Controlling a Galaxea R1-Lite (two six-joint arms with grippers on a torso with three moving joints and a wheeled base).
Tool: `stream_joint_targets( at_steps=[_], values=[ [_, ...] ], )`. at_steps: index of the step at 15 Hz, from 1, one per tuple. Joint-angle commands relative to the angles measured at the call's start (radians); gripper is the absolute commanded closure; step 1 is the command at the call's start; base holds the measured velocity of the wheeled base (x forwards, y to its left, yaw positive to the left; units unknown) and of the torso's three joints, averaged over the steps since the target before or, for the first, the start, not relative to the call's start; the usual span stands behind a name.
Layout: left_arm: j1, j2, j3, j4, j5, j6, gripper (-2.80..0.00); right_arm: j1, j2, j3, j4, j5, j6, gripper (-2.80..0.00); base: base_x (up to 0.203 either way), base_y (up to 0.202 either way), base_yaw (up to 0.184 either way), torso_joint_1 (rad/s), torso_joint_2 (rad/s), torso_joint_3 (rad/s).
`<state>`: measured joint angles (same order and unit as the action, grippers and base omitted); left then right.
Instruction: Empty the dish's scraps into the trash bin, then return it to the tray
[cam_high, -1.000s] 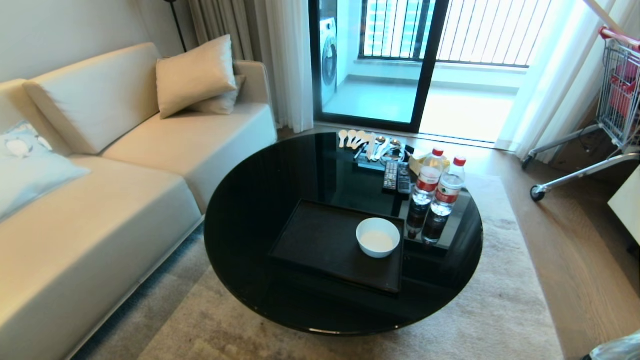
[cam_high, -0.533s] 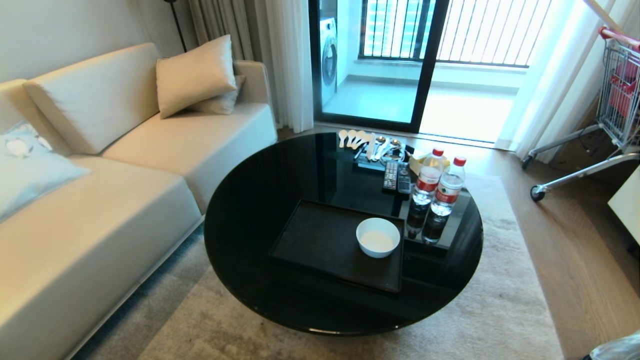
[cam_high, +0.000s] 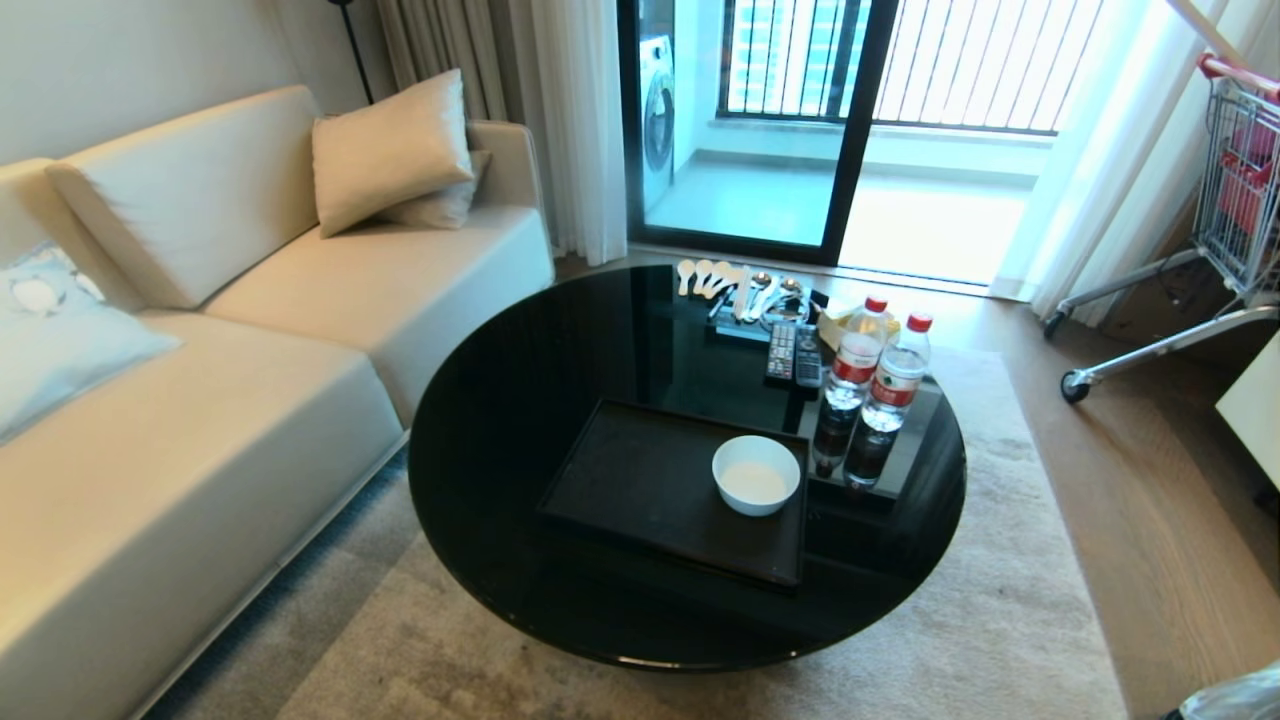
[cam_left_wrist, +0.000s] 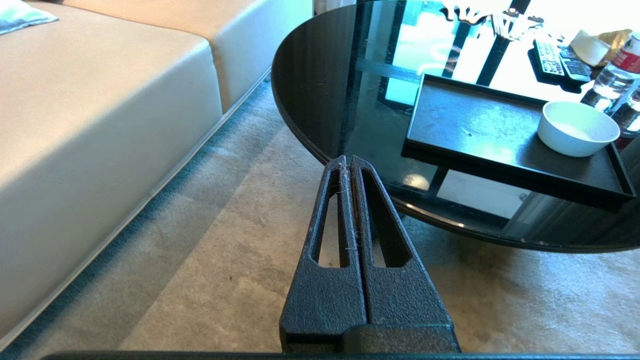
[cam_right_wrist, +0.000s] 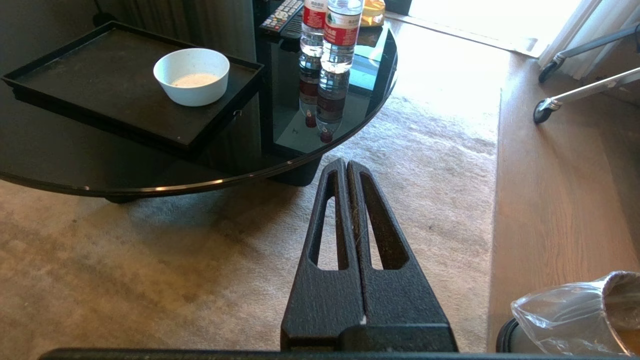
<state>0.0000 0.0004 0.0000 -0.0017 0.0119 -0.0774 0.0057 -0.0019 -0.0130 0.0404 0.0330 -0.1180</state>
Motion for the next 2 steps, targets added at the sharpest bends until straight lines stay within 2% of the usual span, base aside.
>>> stream_joint_targets(
  at_steps=[1, 2],
  values=[
    [0.0, 0.0, 0.0, 0.0, 0.0, -0.001, 0.0, 0.0, 0.002, 0.001, 0.0, 0.001, -0.002, 0.0, 0.0, 0.0, 0.0, 0.0, 0.0, 0.0],
    [0.0, 0.0, 0.0, 0.0, 0.0, -0.001, 0.0, 0.0, 0.002, 0.001, 0.001, 0.001, -0.002, 0.0, 0.0, 0.0, 0.0, 0.0, 0.0, 0.0]
  ],
)
